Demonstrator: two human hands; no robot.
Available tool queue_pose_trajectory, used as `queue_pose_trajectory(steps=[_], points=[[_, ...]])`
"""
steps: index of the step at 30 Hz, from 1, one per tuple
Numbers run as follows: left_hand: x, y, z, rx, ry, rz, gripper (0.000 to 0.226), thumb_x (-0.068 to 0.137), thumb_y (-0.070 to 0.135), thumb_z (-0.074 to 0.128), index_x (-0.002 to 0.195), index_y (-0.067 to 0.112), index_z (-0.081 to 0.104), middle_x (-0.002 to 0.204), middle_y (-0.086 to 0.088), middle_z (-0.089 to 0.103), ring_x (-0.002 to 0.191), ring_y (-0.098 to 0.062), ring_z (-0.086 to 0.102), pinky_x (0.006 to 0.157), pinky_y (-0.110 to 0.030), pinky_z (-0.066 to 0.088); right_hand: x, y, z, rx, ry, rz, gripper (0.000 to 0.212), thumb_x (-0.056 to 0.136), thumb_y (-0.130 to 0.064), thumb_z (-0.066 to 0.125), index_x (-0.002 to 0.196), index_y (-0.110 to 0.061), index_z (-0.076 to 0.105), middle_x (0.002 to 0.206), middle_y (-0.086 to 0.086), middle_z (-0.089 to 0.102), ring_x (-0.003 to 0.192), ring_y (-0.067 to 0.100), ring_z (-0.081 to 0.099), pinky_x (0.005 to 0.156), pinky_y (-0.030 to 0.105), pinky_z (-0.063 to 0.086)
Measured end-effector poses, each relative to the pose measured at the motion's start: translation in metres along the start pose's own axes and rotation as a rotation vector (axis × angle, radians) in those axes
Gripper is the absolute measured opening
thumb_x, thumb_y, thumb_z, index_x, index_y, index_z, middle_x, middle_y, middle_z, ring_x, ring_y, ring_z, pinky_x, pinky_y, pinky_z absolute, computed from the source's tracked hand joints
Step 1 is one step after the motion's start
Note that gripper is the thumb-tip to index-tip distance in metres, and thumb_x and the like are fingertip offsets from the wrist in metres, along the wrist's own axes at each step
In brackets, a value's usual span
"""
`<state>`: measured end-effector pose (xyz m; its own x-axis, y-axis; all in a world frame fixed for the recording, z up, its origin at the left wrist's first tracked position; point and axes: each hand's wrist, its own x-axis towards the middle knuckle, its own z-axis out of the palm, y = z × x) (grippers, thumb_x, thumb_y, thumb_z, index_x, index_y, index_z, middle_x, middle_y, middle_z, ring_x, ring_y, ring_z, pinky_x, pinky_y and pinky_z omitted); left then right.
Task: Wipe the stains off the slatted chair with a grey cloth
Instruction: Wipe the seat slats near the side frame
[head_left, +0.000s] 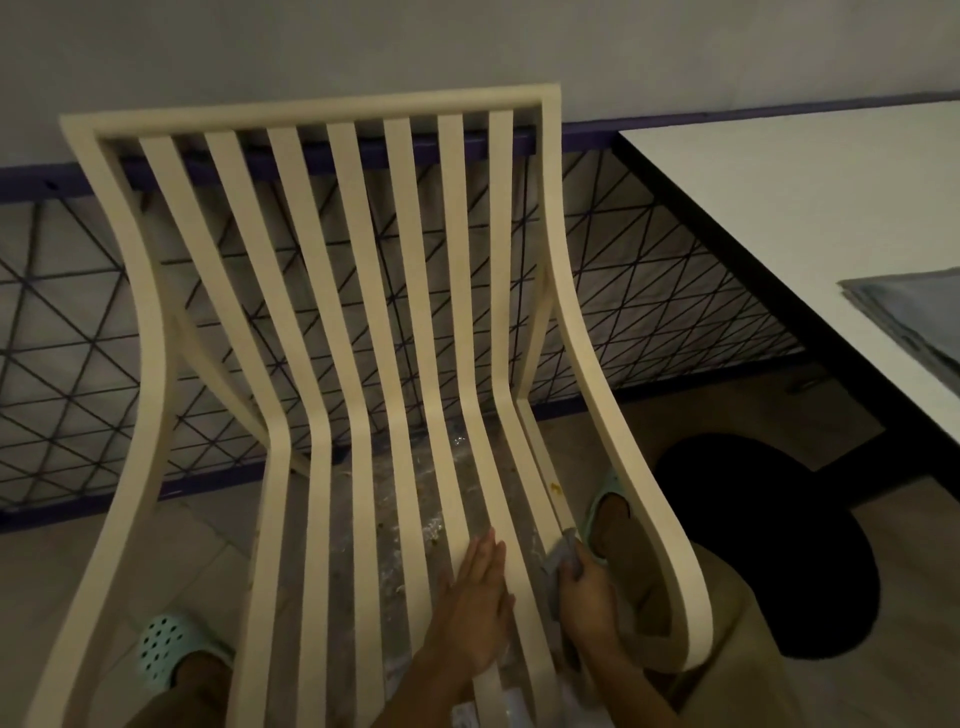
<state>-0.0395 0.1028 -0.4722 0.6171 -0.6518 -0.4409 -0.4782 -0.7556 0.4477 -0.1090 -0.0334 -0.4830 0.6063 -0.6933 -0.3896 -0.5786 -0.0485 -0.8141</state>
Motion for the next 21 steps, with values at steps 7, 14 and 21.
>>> queue_pose_trajectory(steps=[7, 14, 21], points=[[0.022, -0.012, -0.015, 0.044, 0.070, 0.000, 0.061, 0.102, 0.040, 0.030, 0.154, 0.027, -0.001, 0.158, 0.009, -0.021, 0.147, -0.012, -0.017, 0.121, -0.049, 0.003, 0.046, -0.030, 0.024, -0.133, -0.026, -0.023, 0.028, 0.099, -0.024, 0.045, 0.097, -0.050, 0.035, 0.104, -0.016, 0.047, 0.076, -0.032, 0.042, 0.073, 0.002, 0.036], [0.077, -0.019, -0.016, 0.006, 0.076, 0.000, 0.064, 0.102, 0.041, 0.029, 0.153, 0.031, -0.007, 0.156, 0.008, -0.030, 0.145, -0.013, -0.024, 0.120, -0.054, 0.007, 0.126, -0.060, 0.049, -0.053, 0.007, 0.008, 0.036, 0.099, -0.013, 0.046, 0.135, -0.010, 0.051, 0.119, 0.008, 0.059, 0.115, 0.027, 0.056, 0.083, 0.019, 0.039], [0.090, -0.039, -0.027, -0.029, -0.020, 0.012, 0.060, 0.101, 0.045, 0.029, 0.152, 0.037, -0.001, 0.156, 0.012, -0.029, 0.145, -0.012, -0.024, 0.120, -0.053, 0.005, 0.202, -0.094, 0.088, 0.122, -0.046, 0.118, 0.027, 0.097, -0.002, 0.047, 0.122, 0.004, 0.057, 0.113, 0.025, 0.062, 0.107, 0.033, 0.060, 0.096, 0.036, 0.048]])
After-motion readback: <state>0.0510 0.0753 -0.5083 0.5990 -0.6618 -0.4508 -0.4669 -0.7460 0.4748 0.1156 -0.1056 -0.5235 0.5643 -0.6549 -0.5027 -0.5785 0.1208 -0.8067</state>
